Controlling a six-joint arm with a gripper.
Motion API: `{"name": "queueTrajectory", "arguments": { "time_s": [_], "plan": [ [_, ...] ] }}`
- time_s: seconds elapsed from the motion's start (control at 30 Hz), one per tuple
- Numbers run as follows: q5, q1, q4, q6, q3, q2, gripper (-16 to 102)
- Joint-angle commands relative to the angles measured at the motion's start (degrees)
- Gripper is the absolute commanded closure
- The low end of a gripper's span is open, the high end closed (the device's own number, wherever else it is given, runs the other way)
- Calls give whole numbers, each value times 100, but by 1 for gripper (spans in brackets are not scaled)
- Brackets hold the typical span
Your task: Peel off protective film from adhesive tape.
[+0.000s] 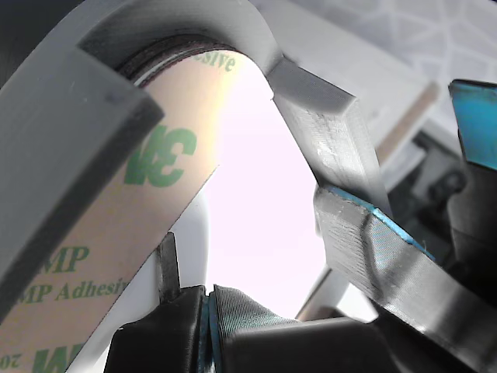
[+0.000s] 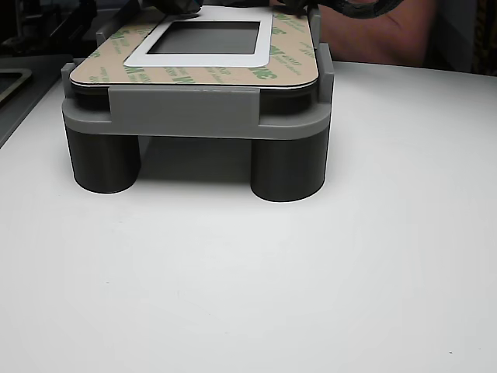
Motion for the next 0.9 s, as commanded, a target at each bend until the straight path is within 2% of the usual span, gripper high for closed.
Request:
{"name": "queueTrajectory", "arguments": {
  "time_s": [0.0,0.87],
  "plan": [
    [-9,-26,-18,18,-105,158,96],
    [-105,35,-44,211,-79,176,96]
  ]
}}
